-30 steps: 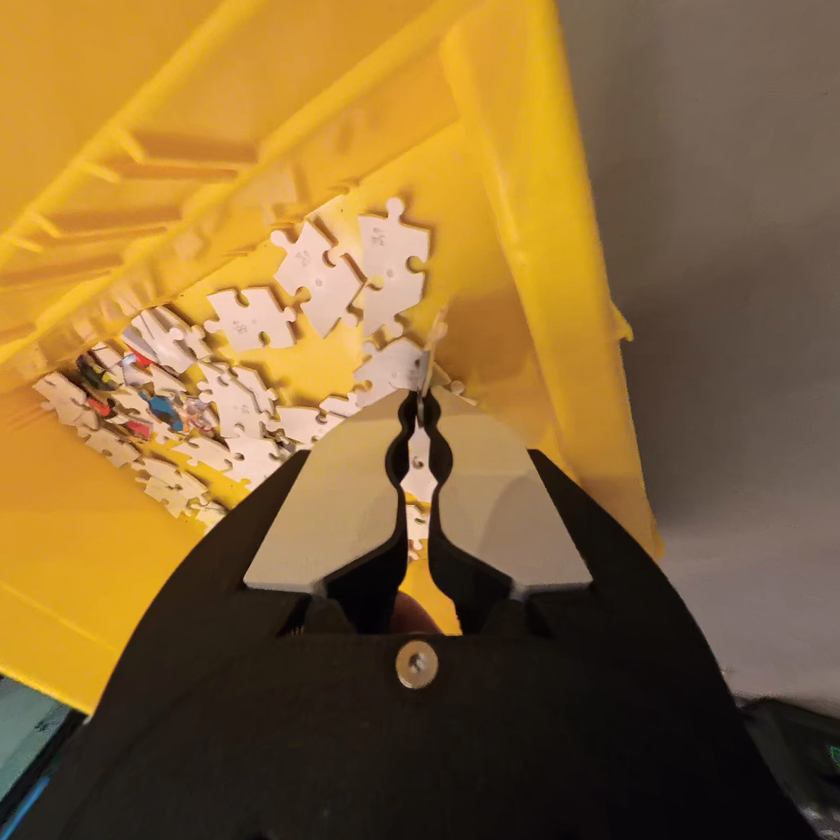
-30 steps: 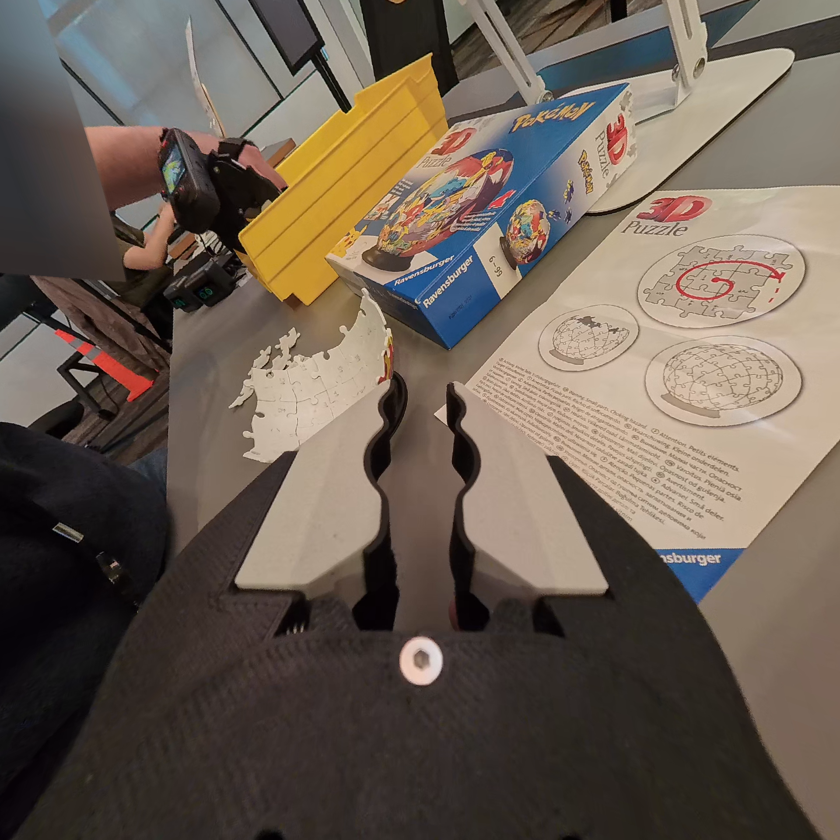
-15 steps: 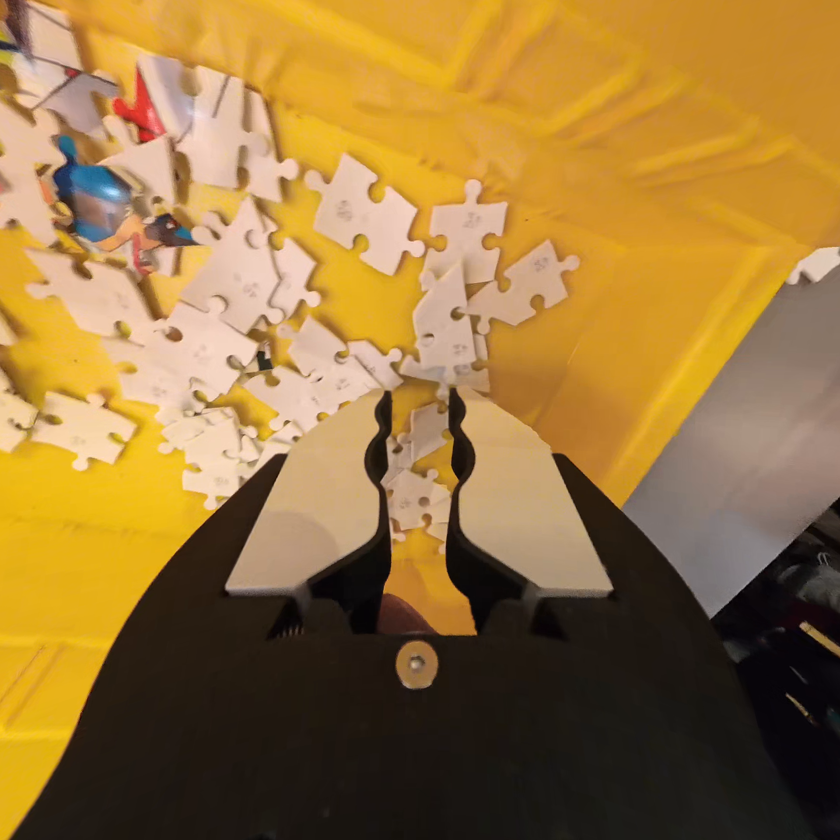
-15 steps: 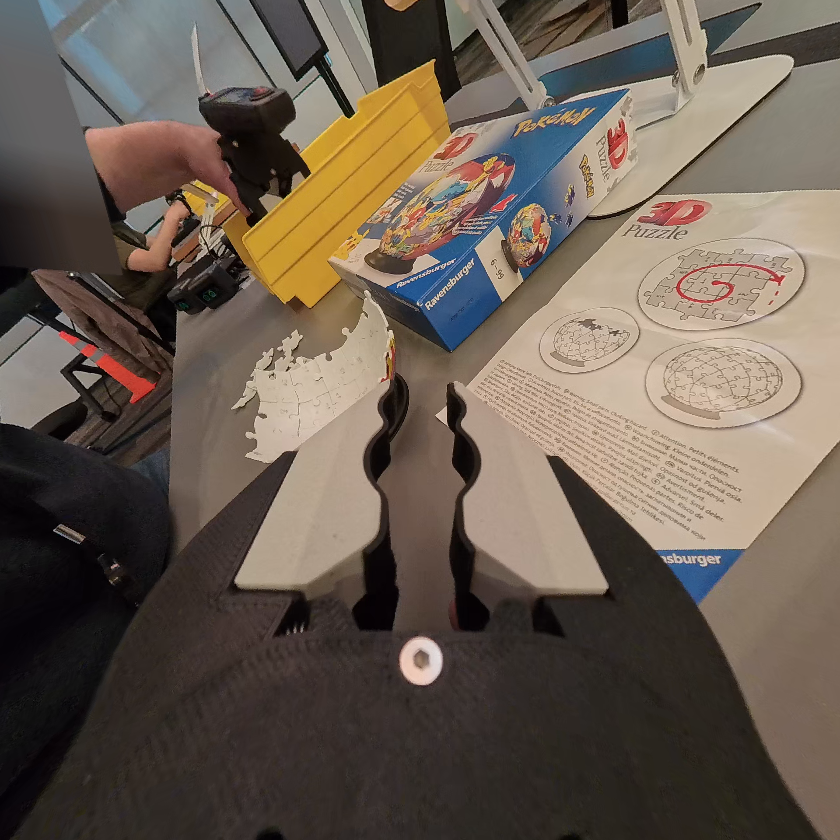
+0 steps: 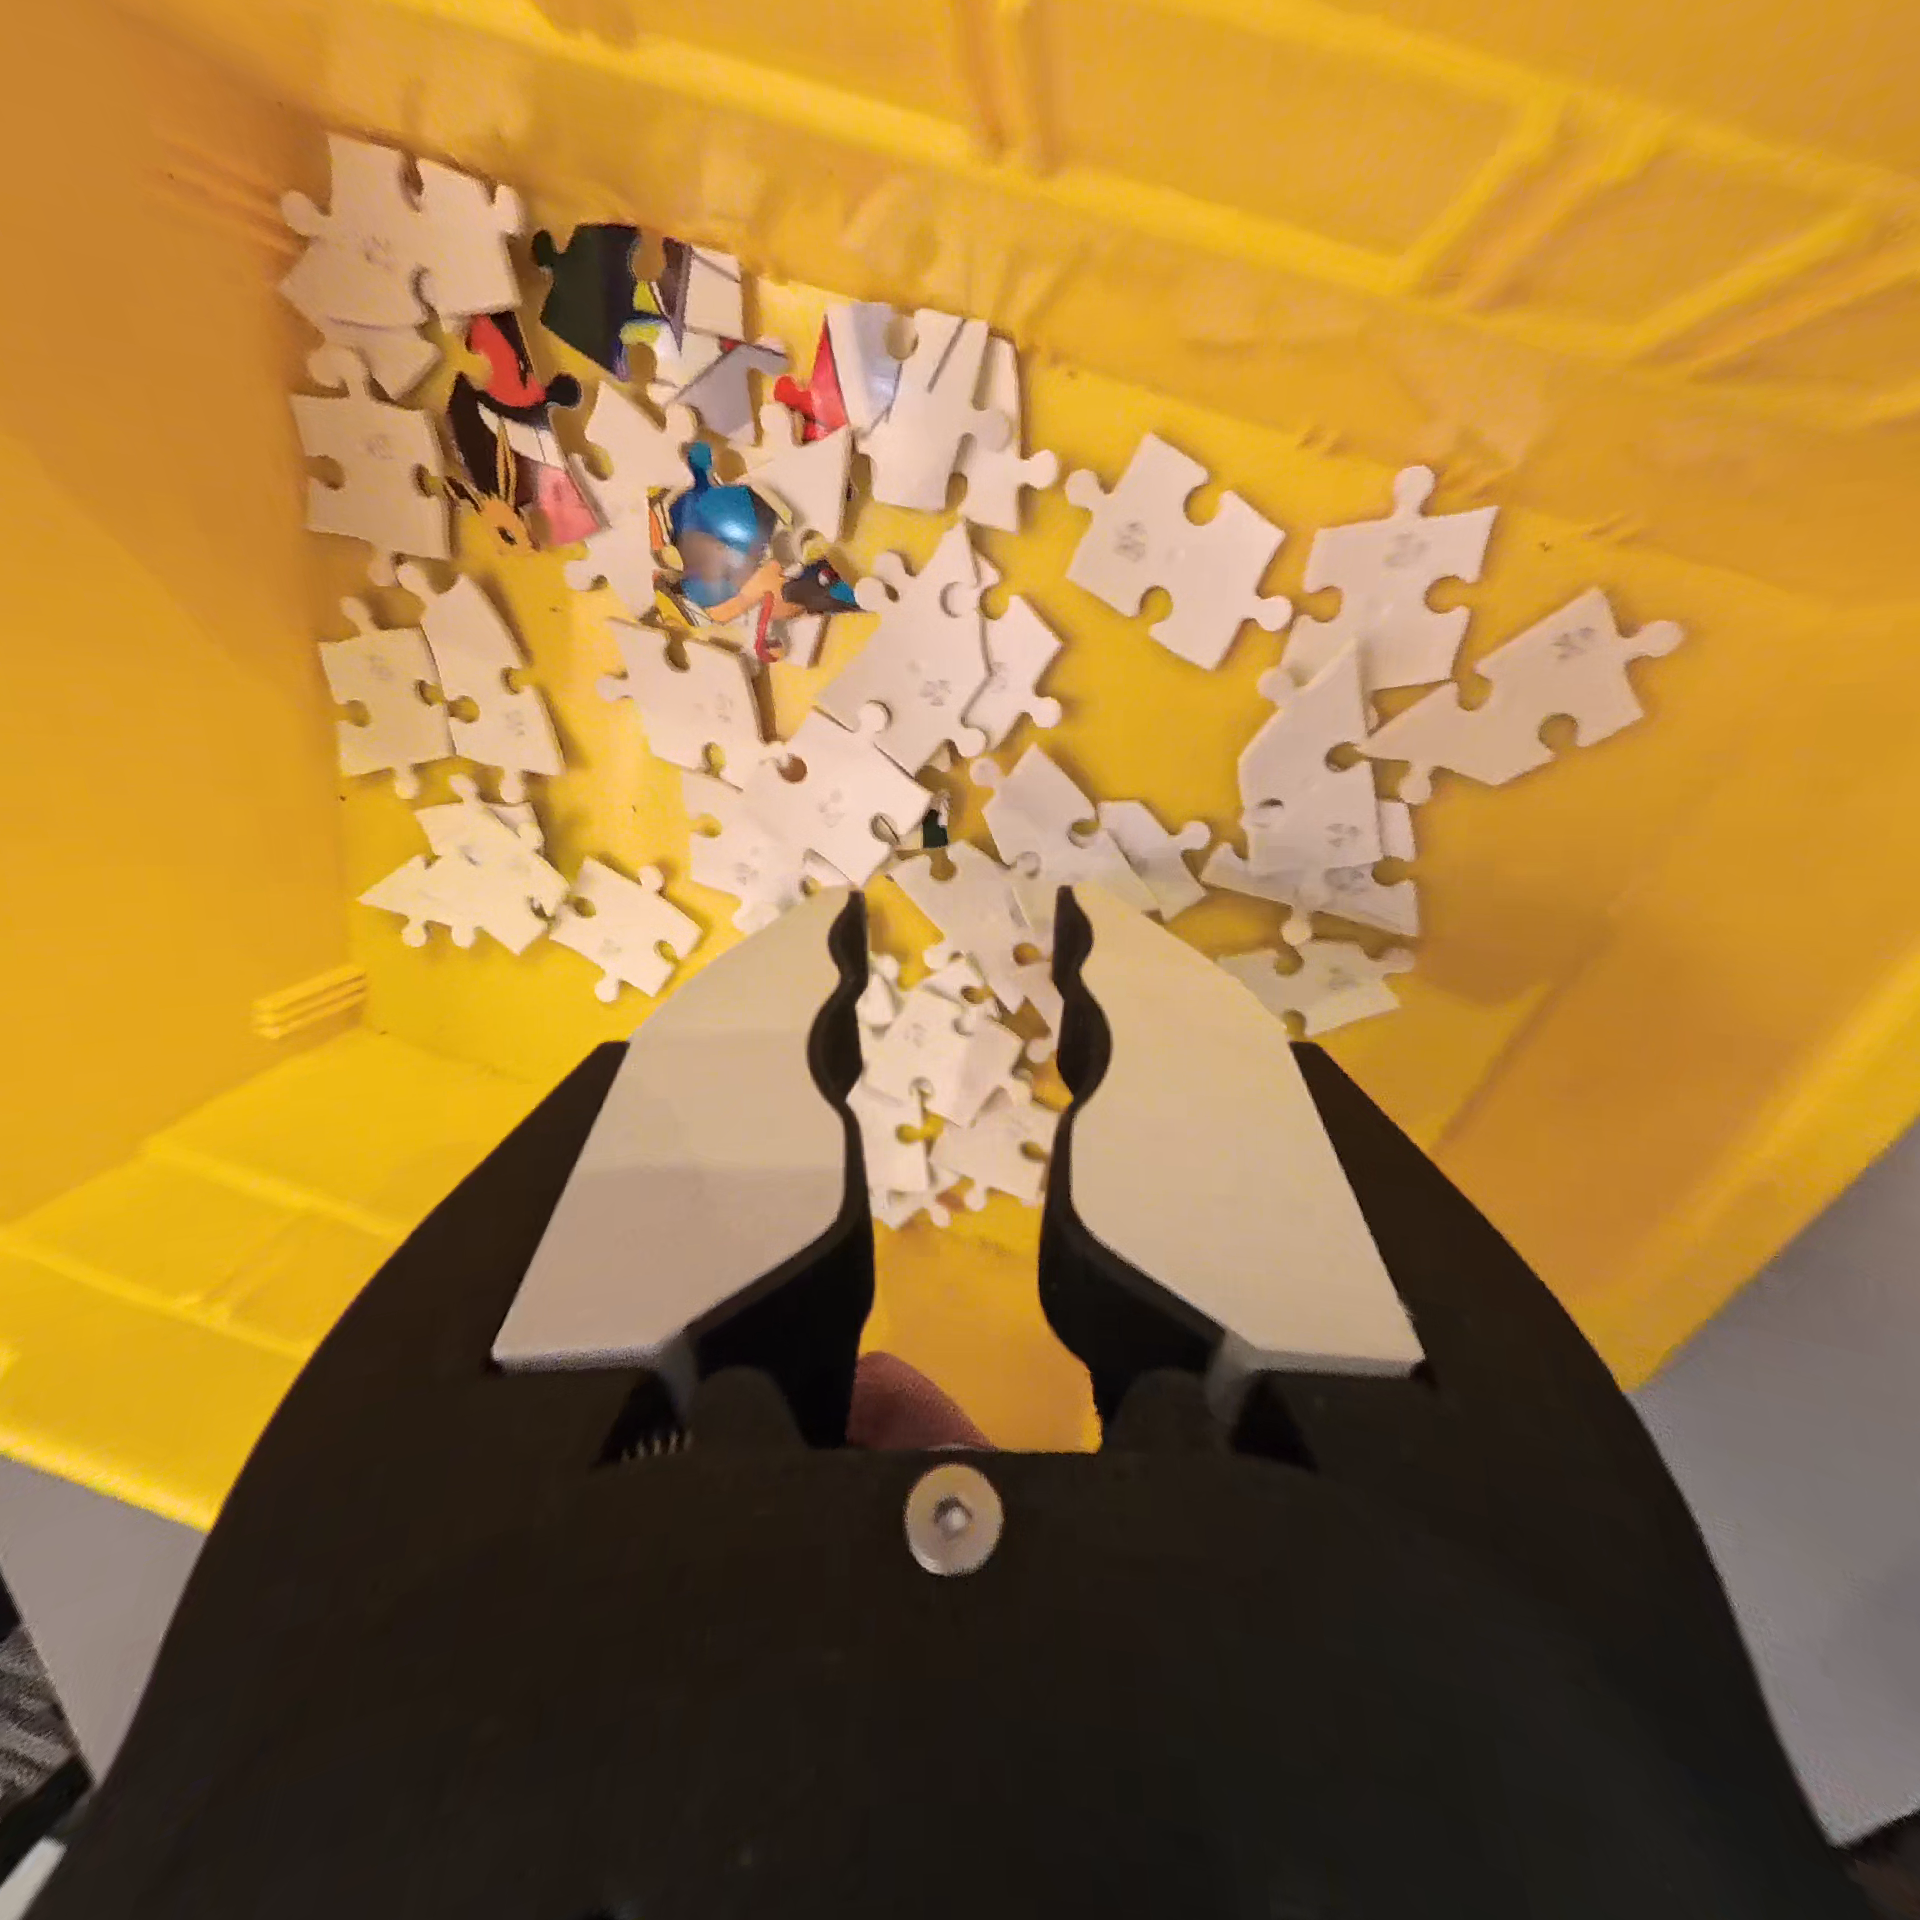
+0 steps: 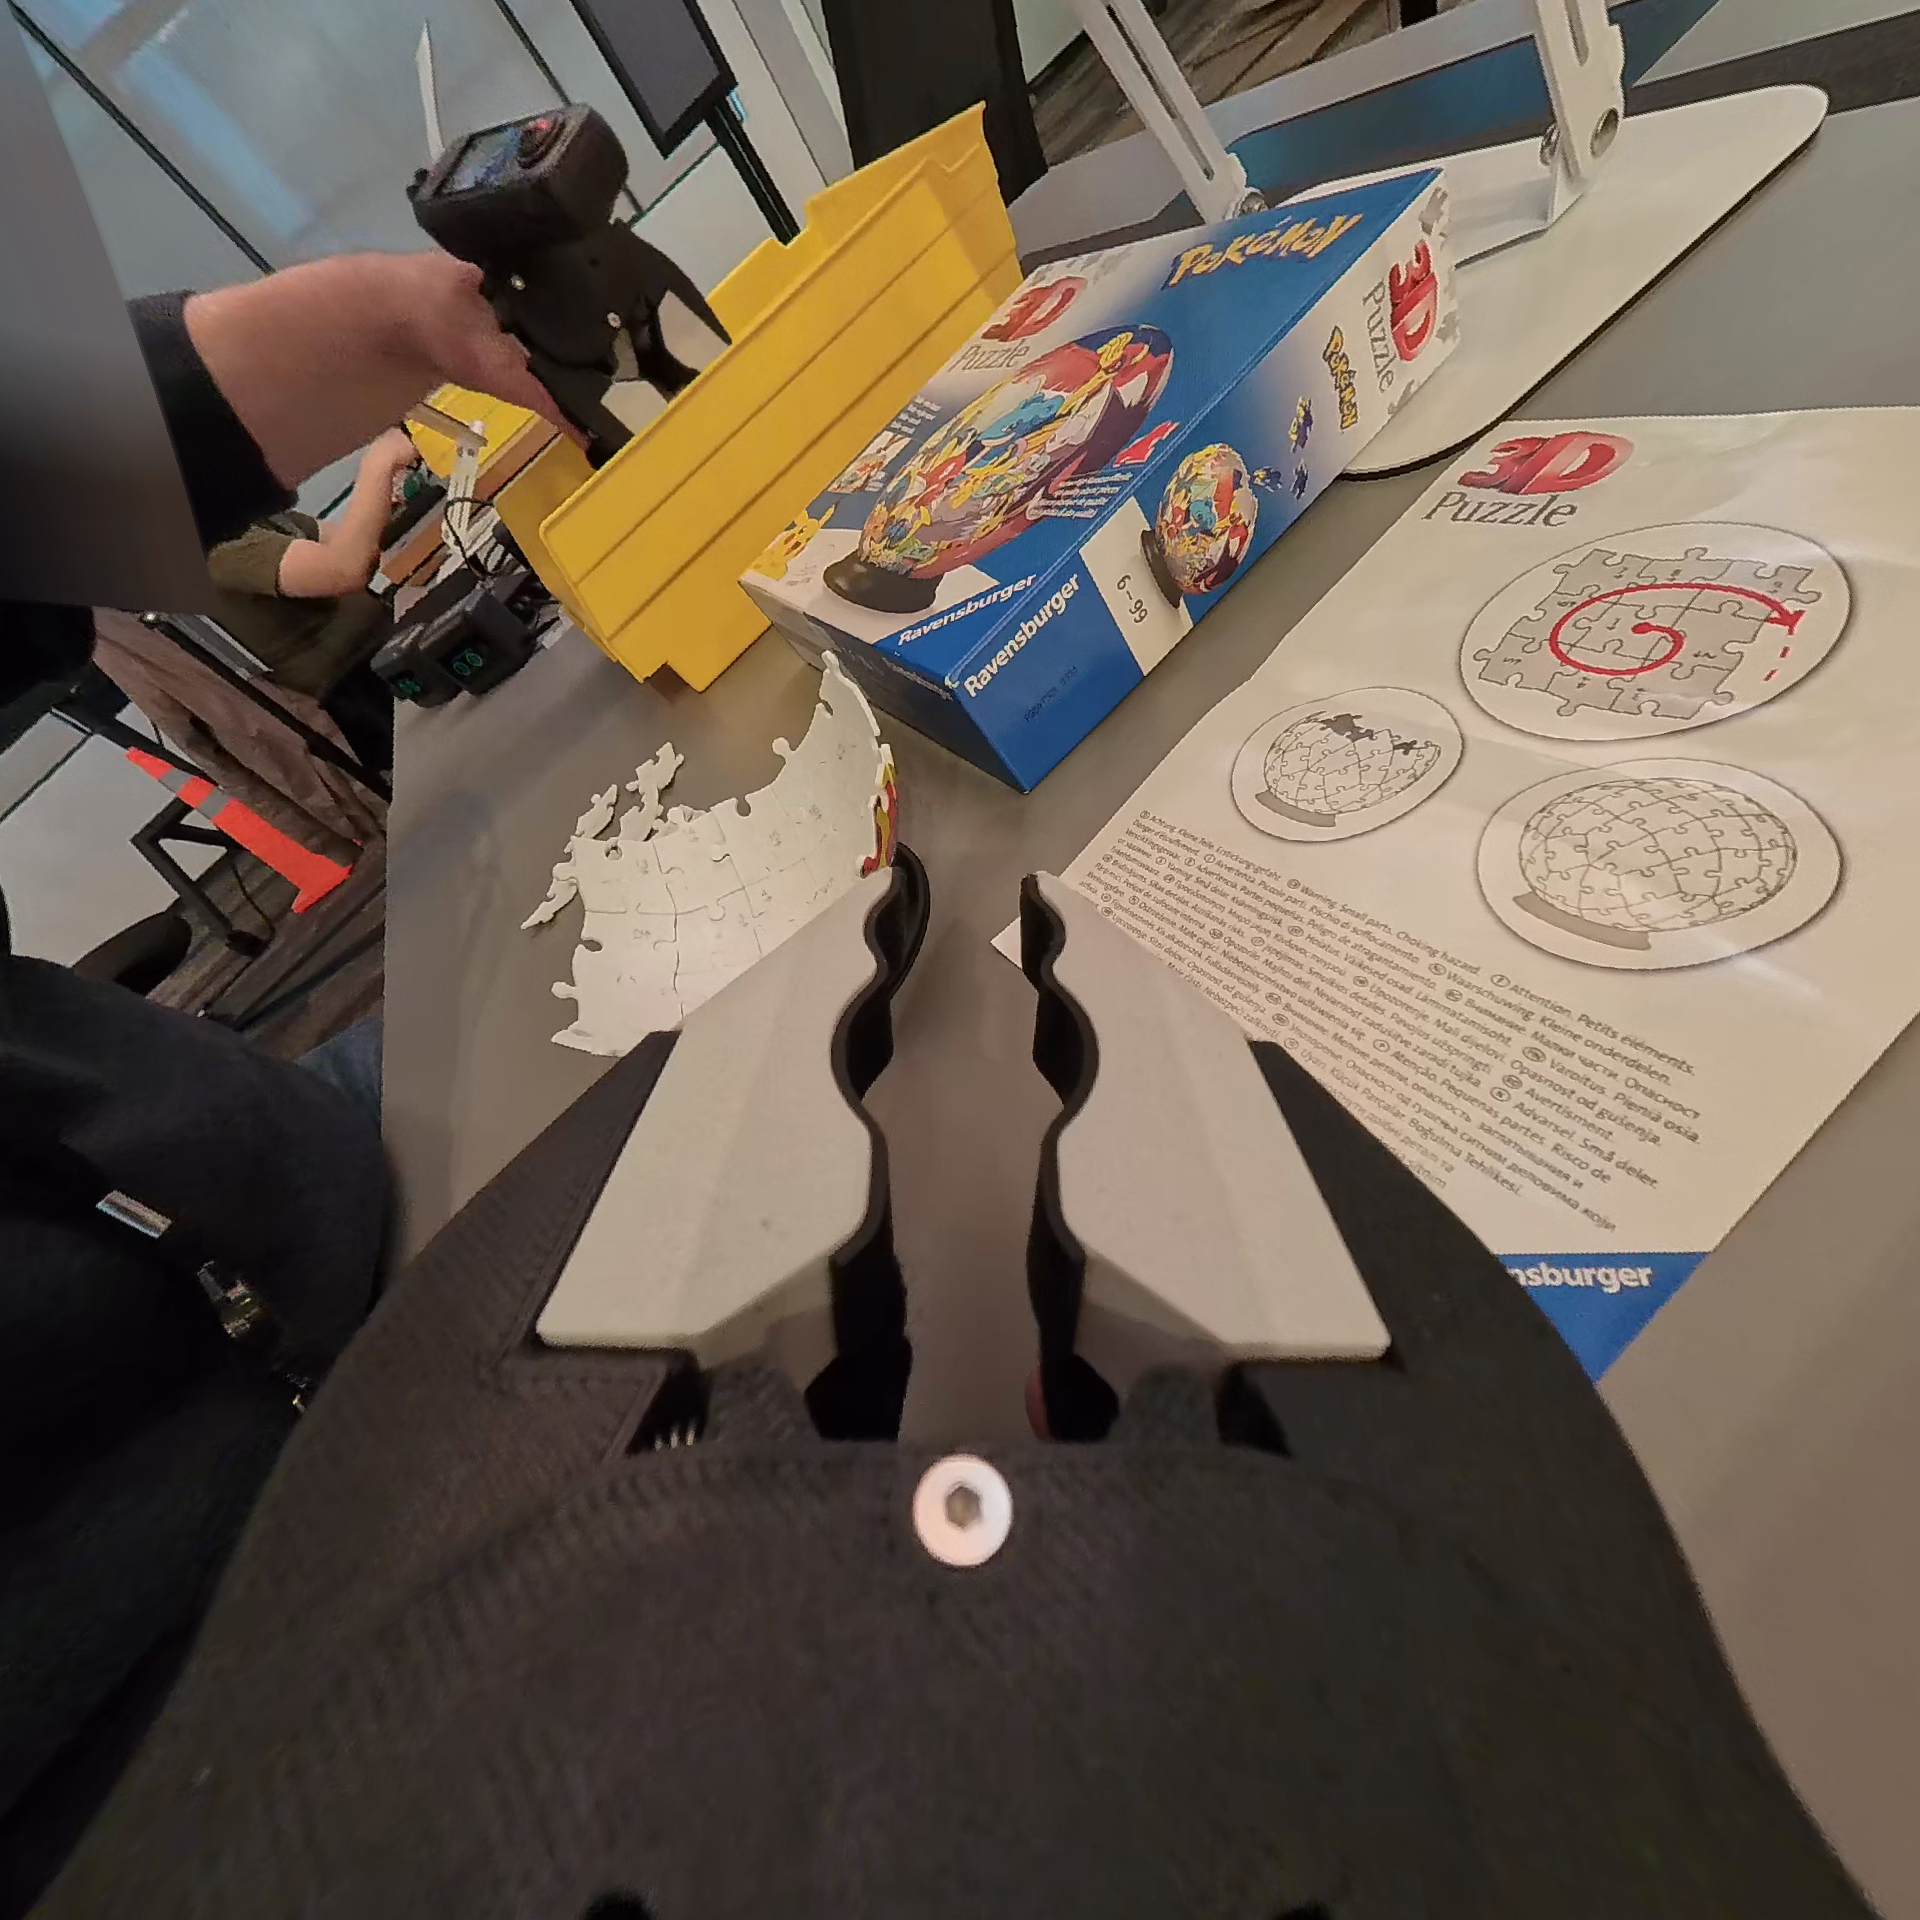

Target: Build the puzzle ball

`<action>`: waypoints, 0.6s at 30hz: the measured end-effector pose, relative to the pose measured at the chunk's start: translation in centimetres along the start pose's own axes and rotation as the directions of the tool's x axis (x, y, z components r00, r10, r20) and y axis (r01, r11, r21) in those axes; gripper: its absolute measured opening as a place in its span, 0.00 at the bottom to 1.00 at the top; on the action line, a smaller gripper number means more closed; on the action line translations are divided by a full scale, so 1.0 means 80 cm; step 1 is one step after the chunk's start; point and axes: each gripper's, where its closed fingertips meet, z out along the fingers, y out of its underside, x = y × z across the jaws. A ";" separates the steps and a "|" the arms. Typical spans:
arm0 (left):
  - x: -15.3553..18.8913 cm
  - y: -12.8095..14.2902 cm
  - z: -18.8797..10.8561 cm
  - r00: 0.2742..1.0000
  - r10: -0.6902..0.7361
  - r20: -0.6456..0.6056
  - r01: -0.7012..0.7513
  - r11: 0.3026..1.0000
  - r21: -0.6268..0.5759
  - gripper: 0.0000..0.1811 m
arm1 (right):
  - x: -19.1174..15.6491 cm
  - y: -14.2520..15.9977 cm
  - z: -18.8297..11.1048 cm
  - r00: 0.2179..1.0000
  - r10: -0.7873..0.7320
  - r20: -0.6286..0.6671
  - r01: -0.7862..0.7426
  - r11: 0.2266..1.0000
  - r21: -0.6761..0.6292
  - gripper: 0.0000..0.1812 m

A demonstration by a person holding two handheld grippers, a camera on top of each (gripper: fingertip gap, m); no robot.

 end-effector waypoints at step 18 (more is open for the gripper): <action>-0.038 0.016 0.018 0.995 0.020 0.103 -0.007 0.992 -0.122 0.00 | 0.004 0.003 0.003 1.000 0.014 -0.013 -0.014 1.000 -0.020 0.10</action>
